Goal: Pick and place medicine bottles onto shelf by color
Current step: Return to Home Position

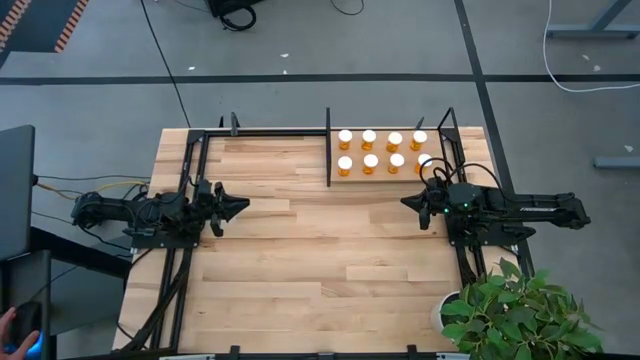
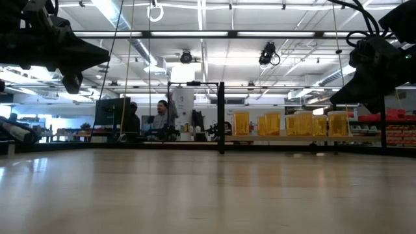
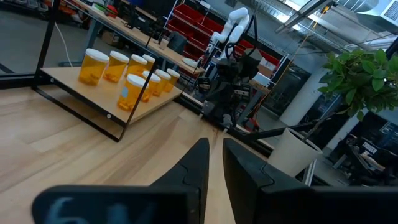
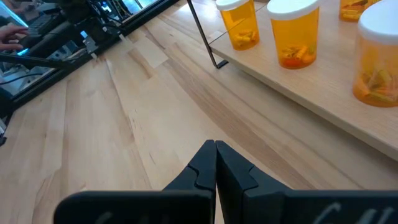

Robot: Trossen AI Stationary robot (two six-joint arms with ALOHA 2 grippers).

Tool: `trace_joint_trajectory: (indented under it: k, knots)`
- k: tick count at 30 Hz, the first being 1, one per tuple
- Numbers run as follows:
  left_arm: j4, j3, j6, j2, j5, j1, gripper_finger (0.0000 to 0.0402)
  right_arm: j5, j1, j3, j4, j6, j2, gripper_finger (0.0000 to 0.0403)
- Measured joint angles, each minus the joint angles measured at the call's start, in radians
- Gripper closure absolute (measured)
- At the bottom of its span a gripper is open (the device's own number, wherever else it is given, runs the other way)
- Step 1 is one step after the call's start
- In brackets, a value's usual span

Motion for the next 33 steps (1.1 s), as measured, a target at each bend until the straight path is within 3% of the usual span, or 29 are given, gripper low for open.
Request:
trace_joint_trajectory:
  k: [33]
  knots:
    - [0.0, 0.0, 0.0, 0.0, 0.0, 0.0, 0.0341, 0.0, 0.0, 0.0, 0.0, 0.0, 0.0, 0.0395]
